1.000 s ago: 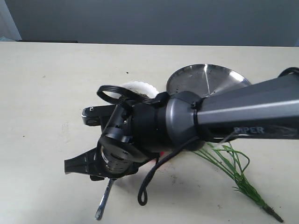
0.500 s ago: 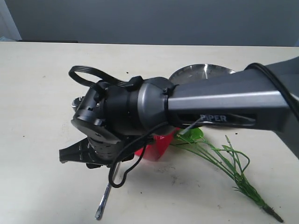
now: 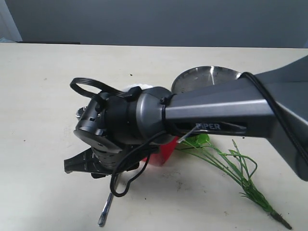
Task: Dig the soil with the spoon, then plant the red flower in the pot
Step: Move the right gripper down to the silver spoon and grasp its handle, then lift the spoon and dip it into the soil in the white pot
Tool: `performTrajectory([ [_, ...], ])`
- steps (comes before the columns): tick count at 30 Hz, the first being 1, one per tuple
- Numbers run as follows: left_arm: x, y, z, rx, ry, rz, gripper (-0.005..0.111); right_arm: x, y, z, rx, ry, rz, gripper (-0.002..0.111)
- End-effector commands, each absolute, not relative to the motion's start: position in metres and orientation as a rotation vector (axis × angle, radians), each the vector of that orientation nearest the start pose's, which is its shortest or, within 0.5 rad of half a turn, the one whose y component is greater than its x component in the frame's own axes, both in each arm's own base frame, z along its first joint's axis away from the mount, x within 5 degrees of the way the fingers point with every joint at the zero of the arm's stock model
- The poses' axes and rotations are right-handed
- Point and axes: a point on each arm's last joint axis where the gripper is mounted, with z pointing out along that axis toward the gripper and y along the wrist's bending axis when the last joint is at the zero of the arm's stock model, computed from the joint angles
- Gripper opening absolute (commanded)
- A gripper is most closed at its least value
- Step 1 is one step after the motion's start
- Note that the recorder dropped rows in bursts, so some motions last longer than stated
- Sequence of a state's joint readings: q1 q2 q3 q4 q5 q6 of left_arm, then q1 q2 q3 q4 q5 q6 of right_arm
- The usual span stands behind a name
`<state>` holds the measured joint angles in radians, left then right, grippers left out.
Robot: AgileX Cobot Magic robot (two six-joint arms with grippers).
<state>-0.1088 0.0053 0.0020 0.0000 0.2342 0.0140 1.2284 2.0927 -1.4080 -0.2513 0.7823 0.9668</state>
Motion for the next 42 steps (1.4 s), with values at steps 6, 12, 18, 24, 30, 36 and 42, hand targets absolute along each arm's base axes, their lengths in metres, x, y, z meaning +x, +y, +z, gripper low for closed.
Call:
performTrajectory([
  [6,0.055,-0.006,0.192,0.104,1.713,-0.075,0.0,0.155,0.385,0.133,-0.605,2.819,0.113,0.042],
  [12,0.055,-0.006,0.192,0.104,1.713,-0.075,0.0,0.155,0.385,0.131,-0.606,2.821,0.109,0.042],
  [18,0.055,-0.006,0.192,0.104,1.713,-0.075,0.0,0.155,0.385,0.126,-0.609,2.828,0.093,0.042],
  [24,0.055,-0.006,0.192,0.104,1.713,-0.075,0.0,0.155,0.385,0.124,-0.61,2.83,0.088,0.042],
  [30,0.055,-0.006,0.192,0.104,1.713,-0.075,0.0,0.152,0.385,0.112,-0.585,2.877,0.076,0.042],
  [36,0.055,-0.006,0.192,0.104,1.713,-0.075,0.0,0.152,0.384,0.111,-0.581,2.887,0.059,0.037],
  [42,0.055,-0.006,0.192,0.104,1.713,-0.075,0.0,0.145,0.381,0.111,-0.583,2.967,0.023,0.0],
])
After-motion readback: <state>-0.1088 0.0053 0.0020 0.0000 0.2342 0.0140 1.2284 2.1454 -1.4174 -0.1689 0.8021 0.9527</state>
